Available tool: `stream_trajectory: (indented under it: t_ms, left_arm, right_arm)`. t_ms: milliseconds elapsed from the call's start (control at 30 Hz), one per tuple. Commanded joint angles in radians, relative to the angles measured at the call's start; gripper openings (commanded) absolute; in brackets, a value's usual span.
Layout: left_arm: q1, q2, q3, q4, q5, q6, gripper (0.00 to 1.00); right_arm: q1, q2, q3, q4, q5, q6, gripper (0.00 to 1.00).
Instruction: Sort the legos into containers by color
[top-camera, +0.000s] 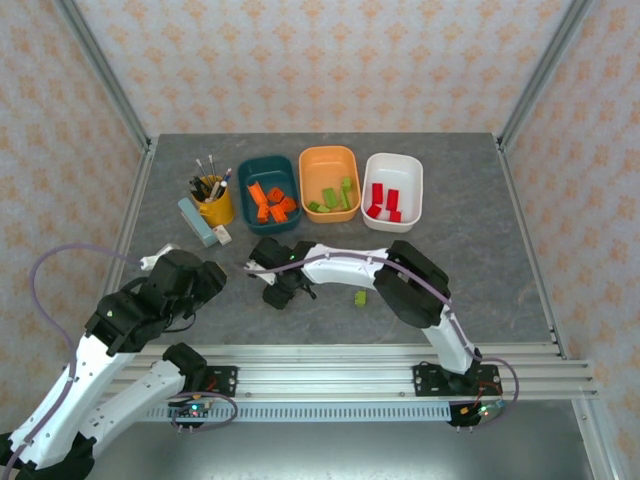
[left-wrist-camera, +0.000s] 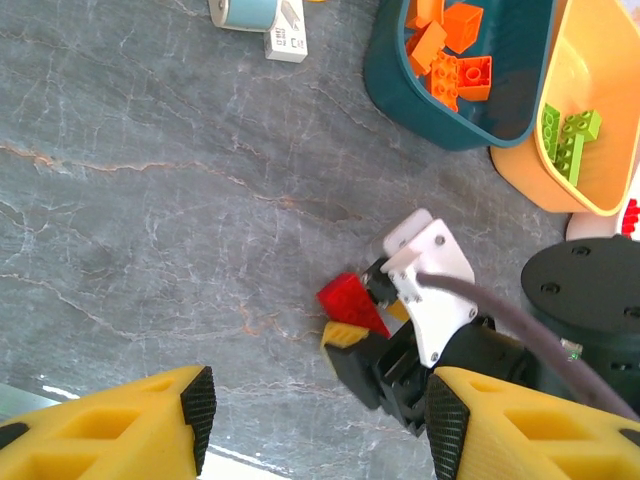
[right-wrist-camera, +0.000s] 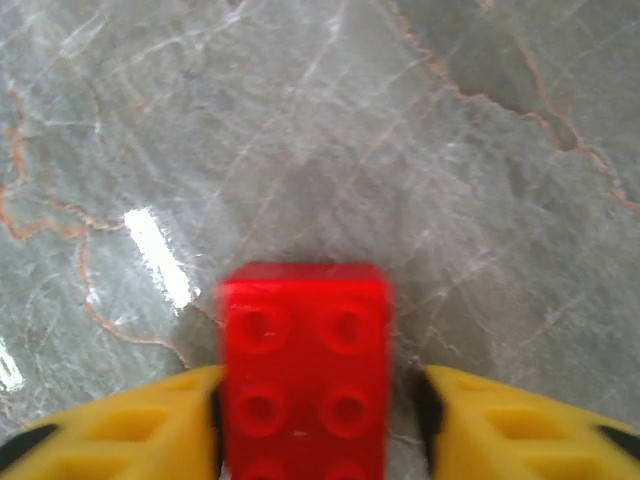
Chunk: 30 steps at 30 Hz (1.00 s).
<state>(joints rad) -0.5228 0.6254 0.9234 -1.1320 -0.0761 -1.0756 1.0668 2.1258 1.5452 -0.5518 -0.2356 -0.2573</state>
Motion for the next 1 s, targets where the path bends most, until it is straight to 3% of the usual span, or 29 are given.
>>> stream_trajectory:
  t_ms: [0,167,300,533,767,967]
  left_arm:
    - [0.002,-0.012,-0.017,0.018,0.013,0.005,0.61]
    - [0.004,-0.033,-0.065,0.041,0.042,-0.008,0.61]
    - [0.004,-0.051,-0.11,0.077,0.075,-0.038,0.61]
    - [0.004,-0.001,-0.169,0.281,0.203,-0.046,0.62]
    - [-0.032,0.287,-0.057,0.567,0.345,0.028,0.63]
    - [-0.085,0.597,0.143,0.695,0.401,0.094,0.63]
  right_arm:
    - [-0.002,0.036,0.03,-0.065,-0.013,0.018,0.41]
    - [-0.01,0.033,0.041,-0.069,-0.021,0.055,0.27]
    - [-0.029,-0.02,0.024,-0.036,-0.031,0.101,0.24]
    - [-0.124,-0.192,-0.031,0.002,-0.042,0.188,0.22]
    - [-0.37,-0.374,-0.08,-0.008,-0.041,0.274,0.21]
    - [-0.652,-0.367,-0.016,-0.062,-0.025,0.368,0.2]
